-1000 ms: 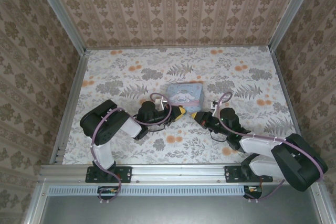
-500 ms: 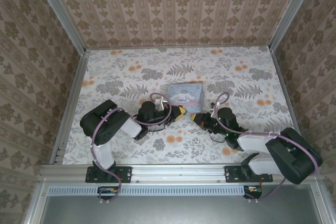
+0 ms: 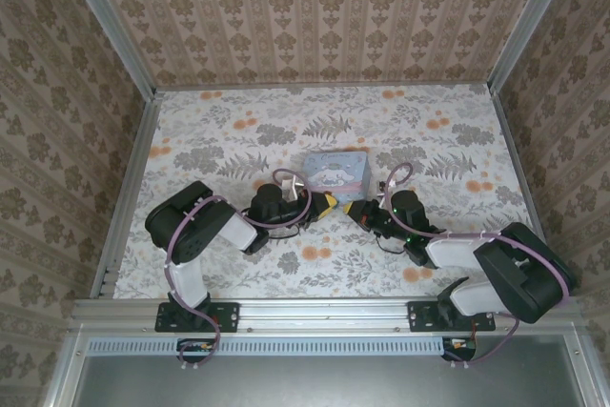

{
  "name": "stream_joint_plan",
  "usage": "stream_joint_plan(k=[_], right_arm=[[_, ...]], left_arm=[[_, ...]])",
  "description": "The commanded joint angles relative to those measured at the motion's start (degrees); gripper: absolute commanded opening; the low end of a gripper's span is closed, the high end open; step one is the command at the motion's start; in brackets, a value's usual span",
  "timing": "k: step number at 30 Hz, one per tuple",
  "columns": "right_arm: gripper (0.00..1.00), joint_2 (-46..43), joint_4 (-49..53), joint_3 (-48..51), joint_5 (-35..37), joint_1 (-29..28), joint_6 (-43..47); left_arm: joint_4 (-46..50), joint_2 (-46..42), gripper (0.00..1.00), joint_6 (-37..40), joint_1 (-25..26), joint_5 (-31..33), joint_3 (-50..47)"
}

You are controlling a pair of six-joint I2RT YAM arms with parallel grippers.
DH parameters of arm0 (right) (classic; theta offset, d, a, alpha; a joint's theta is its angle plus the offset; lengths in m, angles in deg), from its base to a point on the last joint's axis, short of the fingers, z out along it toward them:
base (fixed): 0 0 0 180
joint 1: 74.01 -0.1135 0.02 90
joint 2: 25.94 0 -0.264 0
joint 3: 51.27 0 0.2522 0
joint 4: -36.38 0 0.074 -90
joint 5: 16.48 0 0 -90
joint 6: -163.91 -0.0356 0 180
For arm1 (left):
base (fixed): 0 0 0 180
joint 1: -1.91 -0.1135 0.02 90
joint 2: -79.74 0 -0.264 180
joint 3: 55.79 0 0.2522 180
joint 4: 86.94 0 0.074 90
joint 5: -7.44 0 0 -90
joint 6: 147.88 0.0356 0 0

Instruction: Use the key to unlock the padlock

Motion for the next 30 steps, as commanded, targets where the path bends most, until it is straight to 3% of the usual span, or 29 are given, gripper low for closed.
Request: stream_joint_plan(k=[1,16,30], right_arm=[[0.0,1.03,-3.38,-1.36,-0.83,-0.21,-0.57],[0.0,1.22,-3.99,-2.86,-0.69,-0.82,-0.91],[0.0,6.75,-12.65,-2.03,0.5,-1.1,-3.94]], left_arm=[[-2.74,0.19,0.0,-0.53,0.44,-0.02,0.27],[-2.74,0.18,0.0,-0.73,0.98,0.44,0.27],[-3.13,-1.91,0.0,-3.21,3.01,1.69,1.38]])
